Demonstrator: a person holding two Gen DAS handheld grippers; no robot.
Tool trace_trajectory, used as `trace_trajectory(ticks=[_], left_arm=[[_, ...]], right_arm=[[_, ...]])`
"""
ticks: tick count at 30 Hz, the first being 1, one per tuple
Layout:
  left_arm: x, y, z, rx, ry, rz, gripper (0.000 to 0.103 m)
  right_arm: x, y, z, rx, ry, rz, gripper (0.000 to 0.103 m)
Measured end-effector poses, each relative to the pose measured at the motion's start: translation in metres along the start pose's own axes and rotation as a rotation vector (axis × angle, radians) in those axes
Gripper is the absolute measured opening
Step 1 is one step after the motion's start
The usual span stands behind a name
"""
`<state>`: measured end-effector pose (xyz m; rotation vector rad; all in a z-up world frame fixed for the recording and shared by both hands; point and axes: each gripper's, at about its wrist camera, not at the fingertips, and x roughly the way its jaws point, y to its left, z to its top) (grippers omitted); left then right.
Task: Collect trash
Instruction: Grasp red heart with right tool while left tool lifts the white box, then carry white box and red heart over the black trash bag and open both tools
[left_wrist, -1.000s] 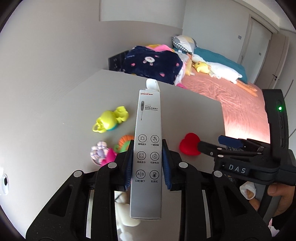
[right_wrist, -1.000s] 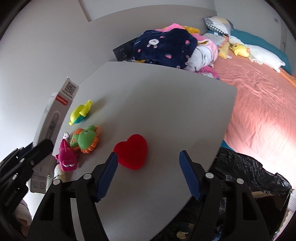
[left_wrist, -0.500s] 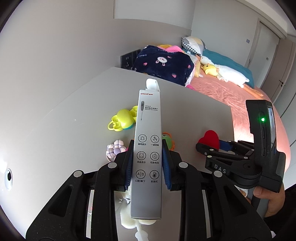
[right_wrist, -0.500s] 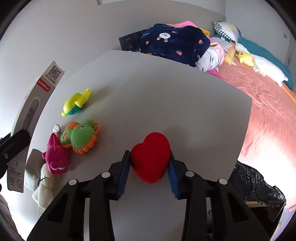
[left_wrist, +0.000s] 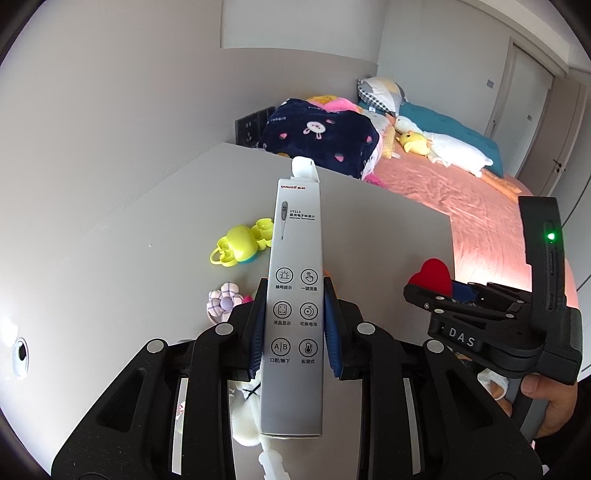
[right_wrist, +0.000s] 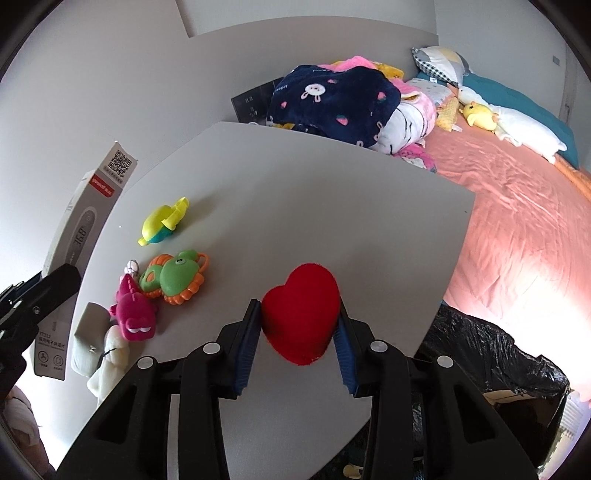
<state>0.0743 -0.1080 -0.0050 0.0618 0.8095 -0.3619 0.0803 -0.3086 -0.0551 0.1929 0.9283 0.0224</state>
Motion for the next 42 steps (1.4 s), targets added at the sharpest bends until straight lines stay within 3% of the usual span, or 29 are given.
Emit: trace_trajectory(ticks=[18,42], left_arm=[[-0.022,-0.036,0.001,0.052,-0.022,-0.055,0.027],[-0.043,-0.119,-0.005,0.195,-0.061,-0.186,0.027]], right_arm=[[-0.067,-0.025,-0.017,0.051,-0.087,-0.009,0.040],[-0.138,-0.090,-0.058,0.174,-0.171,-0.116,0.040]])
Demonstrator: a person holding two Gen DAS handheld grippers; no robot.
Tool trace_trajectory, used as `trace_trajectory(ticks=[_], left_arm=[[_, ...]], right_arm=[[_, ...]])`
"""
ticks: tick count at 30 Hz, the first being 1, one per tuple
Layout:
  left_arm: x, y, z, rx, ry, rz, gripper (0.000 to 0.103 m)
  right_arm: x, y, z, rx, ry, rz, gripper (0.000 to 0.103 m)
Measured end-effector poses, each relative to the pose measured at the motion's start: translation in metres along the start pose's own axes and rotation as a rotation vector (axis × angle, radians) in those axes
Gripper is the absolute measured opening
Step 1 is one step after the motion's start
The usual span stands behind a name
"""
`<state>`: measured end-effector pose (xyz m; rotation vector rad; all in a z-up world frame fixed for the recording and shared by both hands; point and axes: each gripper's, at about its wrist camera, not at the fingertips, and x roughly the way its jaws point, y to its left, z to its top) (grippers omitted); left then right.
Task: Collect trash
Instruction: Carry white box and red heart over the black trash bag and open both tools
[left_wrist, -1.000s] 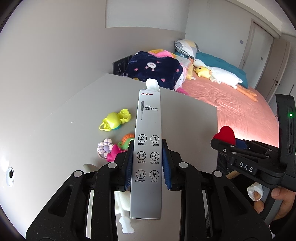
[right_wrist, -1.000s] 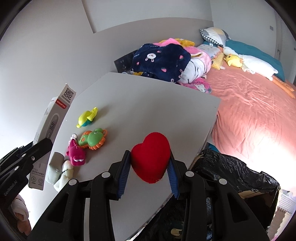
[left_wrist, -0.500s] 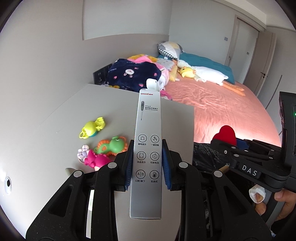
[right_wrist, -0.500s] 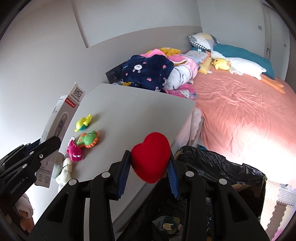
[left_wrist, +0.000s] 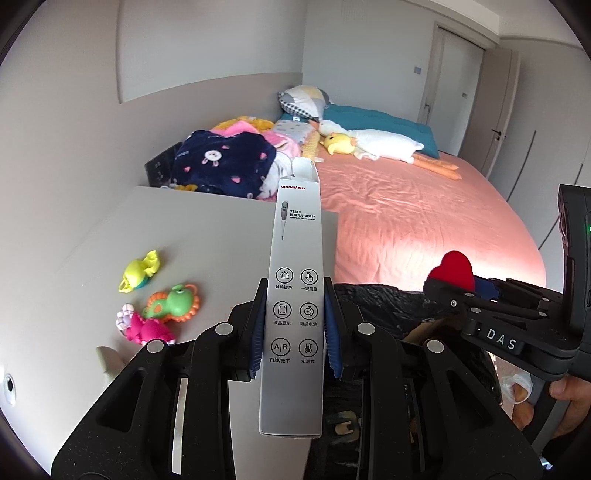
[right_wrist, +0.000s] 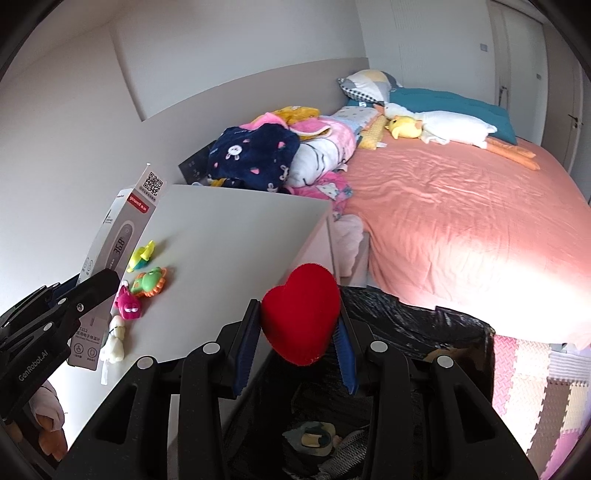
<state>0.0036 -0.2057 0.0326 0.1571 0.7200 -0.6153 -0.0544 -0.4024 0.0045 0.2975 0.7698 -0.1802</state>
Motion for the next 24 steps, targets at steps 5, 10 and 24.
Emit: trace_trajectory(ticks=[5,10,24], left_arm=[[0.004,-0.018,0.002,0.035,0.008,-0.033,0.027],[0.009,-0.035,0.004,0.069,0.016,-0.068,0.027],[0.025,-0.089,0.008,0.169,0.039,-0.184,0.027]], right_arm=[[-0.011,-0.021,-0.004,0.037,-0.015,-0.032,0.040],[-0.021,-0.039,-0.007,0.074,-0.031,-0.063,0.040],[-0.045,-0.087,-0.015,0.167,-0.065,-0.155,0.040]])
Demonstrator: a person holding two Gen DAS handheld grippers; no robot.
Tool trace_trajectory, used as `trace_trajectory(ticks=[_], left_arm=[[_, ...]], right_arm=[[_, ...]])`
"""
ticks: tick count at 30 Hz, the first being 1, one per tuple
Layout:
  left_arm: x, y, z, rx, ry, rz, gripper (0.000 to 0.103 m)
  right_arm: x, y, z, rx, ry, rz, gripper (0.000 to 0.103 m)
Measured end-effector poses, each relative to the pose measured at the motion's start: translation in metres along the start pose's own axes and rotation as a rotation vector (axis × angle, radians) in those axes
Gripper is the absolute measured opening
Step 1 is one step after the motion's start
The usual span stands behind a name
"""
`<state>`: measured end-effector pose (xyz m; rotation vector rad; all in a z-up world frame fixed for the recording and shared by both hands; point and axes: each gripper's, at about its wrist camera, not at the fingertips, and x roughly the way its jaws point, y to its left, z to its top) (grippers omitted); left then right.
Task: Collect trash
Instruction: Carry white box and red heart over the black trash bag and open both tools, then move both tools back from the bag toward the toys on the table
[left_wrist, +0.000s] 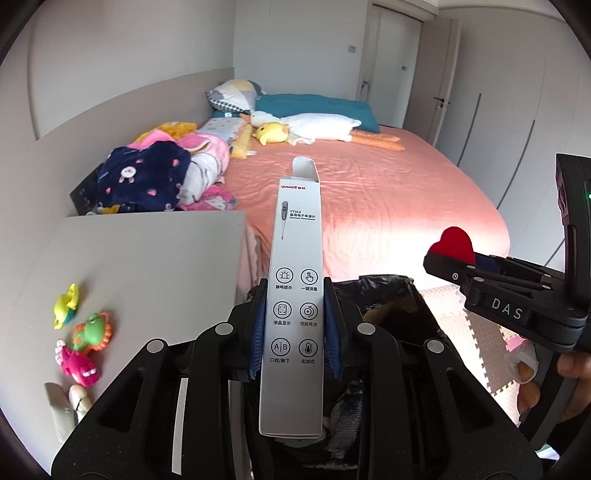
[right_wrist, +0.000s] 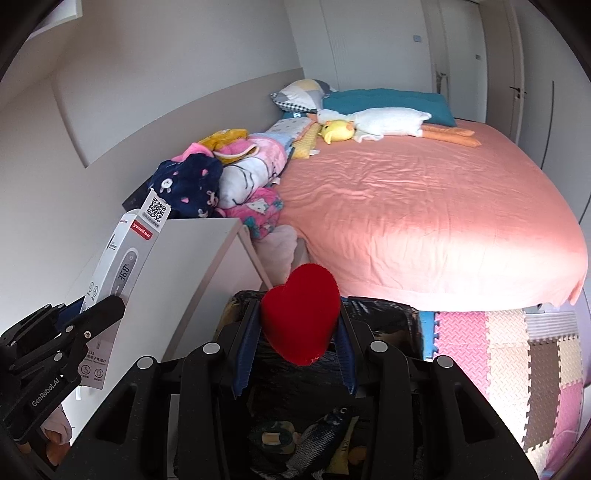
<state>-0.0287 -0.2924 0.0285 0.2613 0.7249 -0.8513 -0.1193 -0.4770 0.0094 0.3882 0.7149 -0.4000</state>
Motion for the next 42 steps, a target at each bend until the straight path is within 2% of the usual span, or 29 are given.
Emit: trace_trajectory(ticks=[12,14,15,16,17,18,19,21,27,42], left_arm=[[0.013,-0.036,0.006,0.077,0.023,-0.095,0.027],[0.017,-0.040,0.006,0.090,0.048,-0.117,0.028],[0.020,-0.044,0.004,0.109,0.070,-0.128,0.032],[0.020,-0.046,0.003,0.120,0.068,-0.112,0.061],[0.019,-0.048,0.001,0.131,0.053,-0.077,0.097],[0.013,-0.049,-0.002,0.137,0.003,-0.042,0.097],[0.007,-0.049,-0.003,0.140,-0.040,-0.023,0.097],[0.003,-0.046,-0.002,0.135,-0.047,-0.027,0.097],[0.003,-0.029,-0.001,0.058,-0.029,-0.020,0.097],[-0.001,-0.014,-0.010,0.030,-0.006,0.043,0.097]], right_arm=[[-0.011,-0.032,-0.004,0.066,-0.007,-0.066,0.040],[-0.011,-0.033,-0.004,0.065,0.004,-0.068,0.040],[-0.011,-0.034,-0.004,0.064,0.009,-0.072,0.040],[-0.012,-0.035,-0.004,0.070,0.004,-0.090,0.051],[-0.014,-0.036,-0.004,0.081,-0.009,-0.111,0.065],[-0.017,-0.037,-0.004,0.095,-0.033,-0.131,0.085],[-0.022,-0.039,-0.005,0.109,-0.066,-0.143,0.088],[-0.028,-0.041,-0.004,0.119,-0.093,-0.156,0.088],[-0.026,-0.045,-0.005,0.129,-0.088,-0.152,0.088],[-0.016,-0.027,-0.005,0.079,-0.063,-0.096,0.088]])
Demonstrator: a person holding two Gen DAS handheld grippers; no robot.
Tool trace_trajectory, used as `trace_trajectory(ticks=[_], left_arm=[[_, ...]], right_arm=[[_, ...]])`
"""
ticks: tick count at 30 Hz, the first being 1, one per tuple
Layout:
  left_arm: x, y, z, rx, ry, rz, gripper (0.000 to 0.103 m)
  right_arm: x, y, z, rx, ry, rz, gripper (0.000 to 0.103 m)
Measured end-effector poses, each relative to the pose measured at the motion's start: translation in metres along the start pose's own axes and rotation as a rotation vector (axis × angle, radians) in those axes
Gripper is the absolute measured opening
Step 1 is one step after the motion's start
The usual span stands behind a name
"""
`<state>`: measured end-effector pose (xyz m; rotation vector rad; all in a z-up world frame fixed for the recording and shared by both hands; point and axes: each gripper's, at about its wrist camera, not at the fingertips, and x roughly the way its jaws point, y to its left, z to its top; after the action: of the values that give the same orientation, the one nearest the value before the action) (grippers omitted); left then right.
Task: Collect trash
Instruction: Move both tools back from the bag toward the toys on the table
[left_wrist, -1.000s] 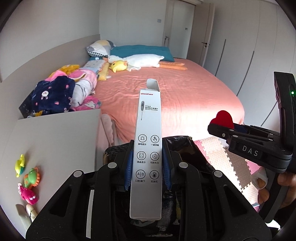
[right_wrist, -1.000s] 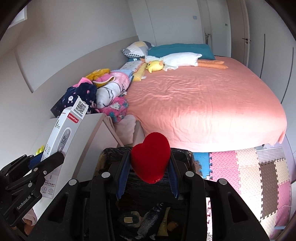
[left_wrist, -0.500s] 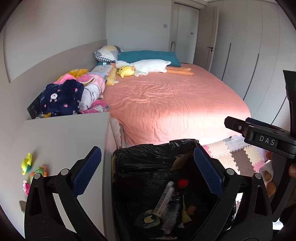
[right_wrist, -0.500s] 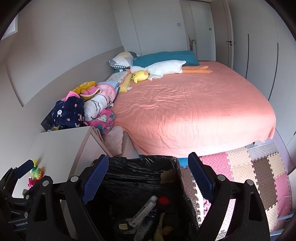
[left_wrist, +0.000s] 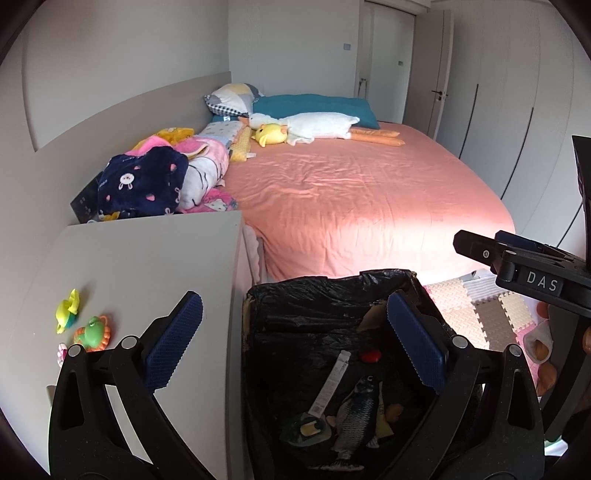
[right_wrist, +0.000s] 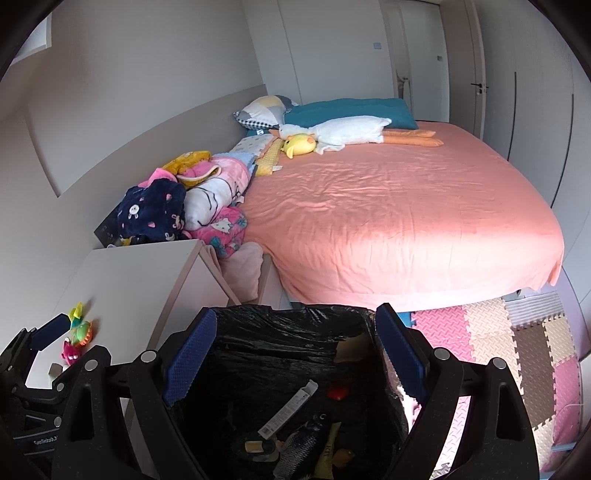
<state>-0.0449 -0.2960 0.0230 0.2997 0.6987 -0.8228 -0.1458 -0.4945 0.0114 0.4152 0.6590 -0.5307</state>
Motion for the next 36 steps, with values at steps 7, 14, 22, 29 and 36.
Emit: trace_trajectory(ticks=[7,14,22,29,36], left_arm=[[-0.004,0.013,-0.004,-0.028,0.002,0.036,0.096],[-0.009,0.034,-0.013,-0.069,0.015,0.084,0.097],[-0.018,0.059,-0.023,-0.112,0.024,0.147,0.097],[-0.026,0.085,-0.033,-0.164,0.033,0.199,0.097],[-0.036,0.111,-0.047,-0.224,0.040,0.250,0.097]], right_arm=[[0.008,0.016,0.002,-0.032,0.020,0.035,0.088],[0.018,0.045,-0.002,-0.083,0.046,0.091,0.088],[0.031,0.083,-0.005,-0.146,0.080,0.157,0.088],[0.041,0.117,-0.010,-0.206,0.109,0.214,0.088],[0.048,0.150,-0.015,-0.258,0.132,0.267,0.088]])
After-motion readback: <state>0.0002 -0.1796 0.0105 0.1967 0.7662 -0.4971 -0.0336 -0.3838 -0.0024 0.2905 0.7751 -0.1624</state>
